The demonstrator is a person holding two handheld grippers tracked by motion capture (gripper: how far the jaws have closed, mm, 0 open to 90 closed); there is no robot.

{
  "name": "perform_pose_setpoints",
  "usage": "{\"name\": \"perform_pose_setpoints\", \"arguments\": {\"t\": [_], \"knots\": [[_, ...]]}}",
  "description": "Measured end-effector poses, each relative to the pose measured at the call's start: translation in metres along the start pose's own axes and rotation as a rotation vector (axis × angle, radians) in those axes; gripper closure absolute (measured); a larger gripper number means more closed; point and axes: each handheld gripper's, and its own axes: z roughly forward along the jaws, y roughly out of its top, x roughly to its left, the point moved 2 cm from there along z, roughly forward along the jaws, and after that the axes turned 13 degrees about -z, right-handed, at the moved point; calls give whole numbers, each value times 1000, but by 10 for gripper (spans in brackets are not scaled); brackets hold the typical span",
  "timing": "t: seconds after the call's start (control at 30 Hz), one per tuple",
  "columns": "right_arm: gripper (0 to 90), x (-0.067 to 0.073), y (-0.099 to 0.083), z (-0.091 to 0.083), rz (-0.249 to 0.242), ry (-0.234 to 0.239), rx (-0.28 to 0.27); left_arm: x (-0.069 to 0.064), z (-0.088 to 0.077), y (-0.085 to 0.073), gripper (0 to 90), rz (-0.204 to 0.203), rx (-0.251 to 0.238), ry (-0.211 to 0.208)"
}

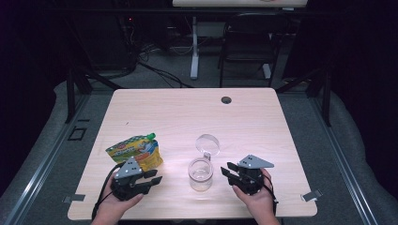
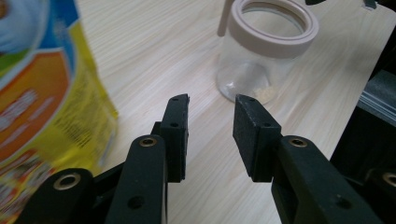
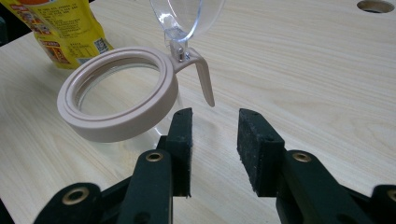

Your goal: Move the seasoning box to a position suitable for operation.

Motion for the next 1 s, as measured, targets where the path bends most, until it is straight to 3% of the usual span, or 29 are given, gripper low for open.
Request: {"name": "perform_pose_setpoints", "arguments": {"t": [0.27, 0.5, 0.57, 0.73, 1.0], "knots": [[653, 0, -2, 2, 3, 4, 7, 20, -26, -10, 675, -46, -27, 41], [649, -1, -3, 5, 0, 4, 21, 34, -40, -20, 675, -74, -36, 82], [648, -2, -4, 6, 3, 4, 24, 41, -45, -26, 678, -104, -47, 91], [646, -4, -5, 6, 9, 3, 25, 50, -50, -30, 679, -121, -51, 115], [644, -5, -7, 8, 15, 3, 33, 69, -54, -34, 638, -182, -71, 150]]}}
